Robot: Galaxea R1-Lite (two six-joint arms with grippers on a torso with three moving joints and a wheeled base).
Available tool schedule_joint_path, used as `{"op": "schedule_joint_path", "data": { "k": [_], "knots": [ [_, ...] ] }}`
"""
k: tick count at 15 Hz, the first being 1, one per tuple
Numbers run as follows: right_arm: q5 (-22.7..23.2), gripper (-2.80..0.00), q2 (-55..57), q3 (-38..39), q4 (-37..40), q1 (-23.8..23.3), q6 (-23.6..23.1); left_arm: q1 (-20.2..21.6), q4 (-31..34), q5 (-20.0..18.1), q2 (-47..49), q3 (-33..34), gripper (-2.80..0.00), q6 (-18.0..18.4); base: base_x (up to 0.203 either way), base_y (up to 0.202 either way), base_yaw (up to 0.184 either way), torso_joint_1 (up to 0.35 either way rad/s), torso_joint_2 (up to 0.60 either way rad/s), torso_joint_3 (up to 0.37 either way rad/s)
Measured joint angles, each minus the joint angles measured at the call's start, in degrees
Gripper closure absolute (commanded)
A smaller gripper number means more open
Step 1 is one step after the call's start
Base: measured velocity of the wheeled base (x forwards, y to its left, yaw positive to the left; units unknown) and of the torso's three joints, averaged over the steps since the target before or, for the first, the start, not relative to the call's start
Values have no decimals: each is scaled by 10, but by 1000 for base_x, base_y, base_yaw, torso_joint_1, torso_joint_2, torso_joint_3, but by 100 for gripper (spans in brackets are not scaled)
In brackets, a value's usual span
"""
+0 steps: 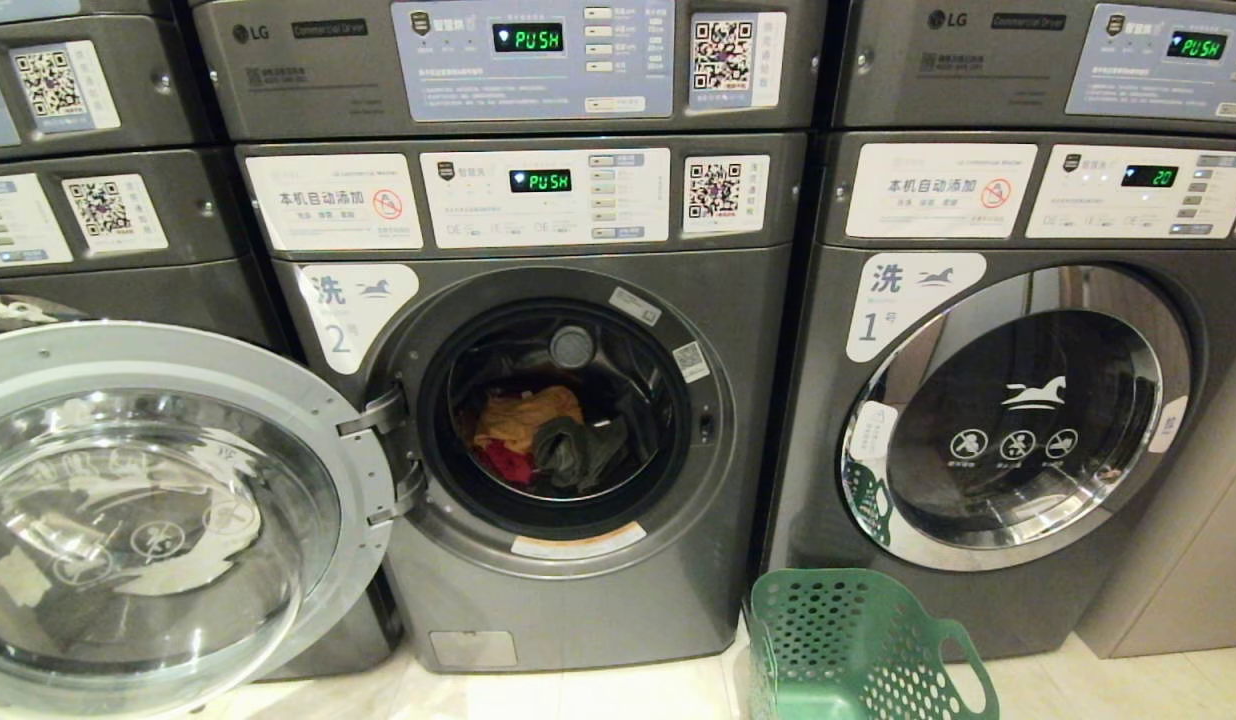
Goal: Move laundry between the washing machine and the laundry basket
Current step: Pick a cloth and place it into the basket
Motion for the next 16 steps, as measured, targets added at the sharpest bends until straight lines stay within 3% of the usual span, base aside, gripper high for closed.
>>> {"op": "schedule_joint_path", "data": {
  "k": [7,16],
  "knots": [
    [0,0,0,0,0,0,2,0,0,0,0,0,0,-2,1,8,-1,0,0,0],
    [0,0,0,0,0,0,3,0,-1,1,0,0,0,-9,0,185,0,4,4,3]
  ]
}}
